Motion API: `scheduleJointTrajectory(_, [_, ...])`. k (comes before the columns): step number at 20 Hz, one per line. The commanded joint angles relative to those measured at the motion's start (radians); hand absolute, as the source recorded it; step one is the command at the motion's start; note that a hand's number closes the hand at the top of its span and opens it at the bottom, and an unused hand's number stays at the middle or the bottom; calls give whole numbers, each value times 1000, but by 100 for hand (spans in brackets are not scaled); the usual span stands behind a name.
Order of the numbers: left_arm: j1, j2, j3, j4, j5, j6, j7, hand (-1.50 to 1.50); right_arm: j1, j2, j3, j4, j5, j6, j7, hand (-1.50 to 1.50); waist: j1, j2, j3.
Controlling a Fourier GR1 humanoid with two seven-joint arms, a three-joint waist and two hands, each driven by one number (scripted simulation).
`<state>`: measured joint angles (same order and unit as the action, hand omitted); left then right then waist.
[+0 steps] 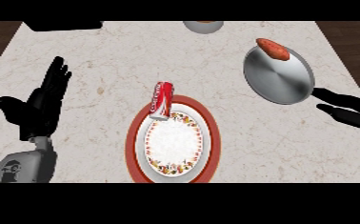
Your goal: Pick the sweet potato from the plate and place it in the pan
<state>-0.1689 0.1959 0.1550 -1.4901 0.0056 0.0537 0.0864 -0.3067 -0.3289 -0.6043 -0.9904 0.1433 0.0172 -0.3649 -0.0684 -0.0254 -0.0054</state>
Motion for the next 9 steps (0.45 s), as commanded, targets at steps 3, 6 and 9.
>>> scheduleJointTrajectory(3, [21, -31, -16, 0, -24, 26, -46, 0, 280, 93, 22, -422, -65, 79, 133, -150, -3, 7, 0])
scheduleJointTrajectory(6, [-4, 13, -7, -71, 12, -14, 59, 0, 413, 140, 39, -648, -100, 126, 228, -150, 15, 8, 2])
scheduleJointTrajectory(9, [27, -7, -10, -32, 8, -20, -21, 0, 538, 227, 74, -889, -59, 72, 315, -150, 37, 18, 3])
